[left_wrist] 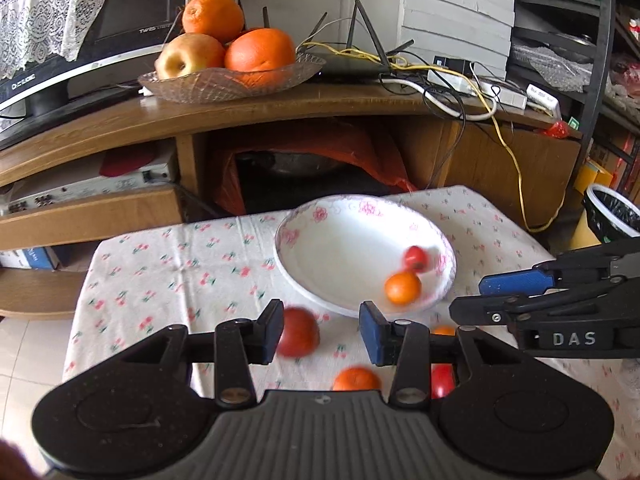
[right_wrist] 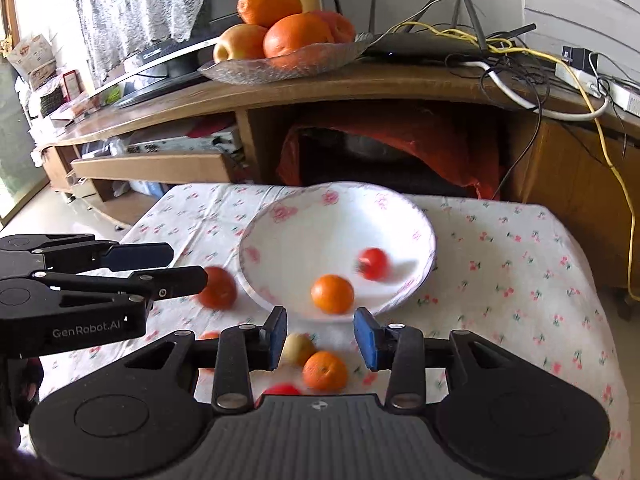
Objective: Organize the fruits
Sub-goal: 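Open both tools to drop the tomato and mandarin into the bowl, then grasp the orange with the left tool while the right tool grasps a brown kiwi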
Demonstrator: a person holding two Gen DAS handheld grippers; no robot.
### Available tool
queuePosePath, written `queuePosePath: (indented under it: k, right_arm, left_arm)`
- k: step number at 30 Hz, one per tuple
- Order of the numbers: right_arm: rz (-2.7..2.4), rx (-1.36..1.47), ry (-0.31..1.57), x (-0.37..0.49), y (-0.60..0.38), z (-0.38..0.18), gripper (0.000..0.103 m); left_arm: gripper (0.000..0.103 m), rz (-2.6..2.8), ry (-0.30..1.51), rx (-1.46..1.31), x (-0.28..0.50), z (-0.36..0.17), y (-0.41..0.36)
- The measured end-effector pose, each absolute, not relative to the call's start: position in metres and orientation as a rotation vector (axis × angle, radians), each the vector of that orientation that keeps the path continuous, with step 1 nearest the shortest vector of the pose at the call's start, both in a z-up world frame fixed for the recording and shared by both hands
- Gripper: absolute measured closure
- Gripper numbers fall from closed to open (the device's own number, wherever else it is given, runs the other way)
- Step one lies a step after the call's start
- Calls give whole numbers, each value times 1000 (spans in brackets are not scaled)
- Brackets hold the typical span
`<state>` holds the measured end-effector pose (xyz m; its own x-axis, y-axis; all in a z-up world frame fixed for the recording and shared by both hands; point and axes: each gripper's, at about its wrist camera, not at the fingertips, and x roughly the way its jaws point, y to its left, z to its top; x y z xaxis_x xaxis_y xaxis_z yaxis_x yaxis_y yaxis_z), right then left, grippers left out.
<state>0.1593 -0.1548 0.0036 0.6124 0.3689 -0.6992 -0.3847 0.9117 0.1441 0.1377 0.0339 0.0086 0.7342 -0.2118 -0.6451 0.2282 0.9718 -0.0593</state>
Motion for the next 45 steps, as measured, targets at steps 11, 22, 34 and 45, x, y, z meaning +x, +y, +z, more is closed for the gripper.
queuePosePath:
  k: [11, 22, 34, 45]
  right_arm:
    - [420, -10, 878, 108, -154, 4, 66]
    - [494, -5, 942, 106, -129, -30, 66]
    - [527, -5, 902, 117, -119, -36, 69]
    - [535, -88, 914, 113, -111, -40, 69]
  left_arm:
    - [50, -275, 778, 11, 91, 7, 48]
    - [50, -295, 814, 31, 92, -6, 47]
    - [50, -323, 843, 79, 99, -18, 44]
    - [48, -298, 861, 61, 106, -22, 63]
